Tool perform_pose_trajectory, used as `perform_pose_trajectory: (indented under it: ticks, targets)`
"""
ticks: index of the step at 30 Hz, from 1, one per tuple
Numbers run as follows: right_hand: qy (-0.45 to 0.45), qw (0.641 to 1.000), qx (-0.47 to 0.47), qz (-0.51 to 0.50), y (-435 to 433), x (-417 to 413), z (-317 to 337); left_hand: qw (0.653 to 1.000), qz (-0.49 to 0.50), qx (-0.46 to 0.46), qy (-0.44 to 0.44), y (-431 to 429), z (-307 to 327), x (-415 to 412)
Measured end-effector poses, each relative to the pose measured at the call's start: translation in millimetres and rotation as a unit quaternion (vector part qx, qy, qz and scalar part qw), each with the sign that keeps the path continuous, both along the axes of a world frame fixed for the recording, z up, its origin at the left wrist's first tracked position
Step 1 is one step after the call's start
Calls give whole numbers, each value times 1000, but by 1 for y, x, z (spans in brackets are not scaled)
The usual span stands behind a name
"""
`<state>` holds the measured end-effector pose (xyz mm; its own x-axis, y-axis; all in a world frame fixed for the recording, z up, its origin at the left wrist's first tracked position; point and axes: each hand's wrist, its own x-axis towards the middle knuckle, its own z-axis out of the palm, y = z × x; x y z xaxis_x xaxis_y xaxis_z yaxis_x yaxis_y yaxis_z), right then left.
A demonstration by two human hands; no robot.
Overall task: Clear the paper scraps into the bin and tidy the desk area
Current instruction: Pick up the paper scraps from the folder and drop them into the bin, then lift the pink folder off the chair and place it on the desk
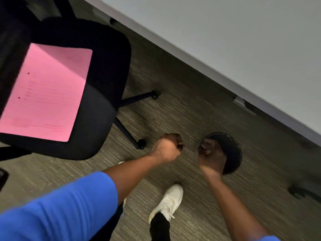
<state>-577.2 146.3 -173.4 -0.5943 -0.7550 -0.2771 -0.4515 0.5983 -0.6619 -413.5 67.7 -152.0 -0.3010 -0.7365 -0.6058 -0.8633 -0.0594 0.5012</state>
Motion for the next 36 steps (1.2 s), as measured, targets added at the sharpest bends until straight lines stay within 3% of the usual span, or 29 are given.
perform_pose_trajectory:
  ticks: [7,9,16,21,26,30,36]
  targets:
    - [-134,991,-3,18,-52,100,42,992,107,-59,-21,-50,67,120]
    - [-124,992,21,23,-69,136,57,987,134,-82,-22,-67,88,160]
    - [-176,981,-30,71,-120,256,102,975,150,-147,-67,-117,144,280]
    - [-209,972,2,111,-140,317,108,954,199,-160,-156,-140,154,370]
    - [-184,968,67,156,-147,355,111,942,227,-104,-223,-140,142,445]
    - [-165,967,99,168,-148,374,117,941,288,-32,-177,-133,132,471]
    - [-128,966,133,183,-150,386,126,930,346,-17,-120,-126,138,473]
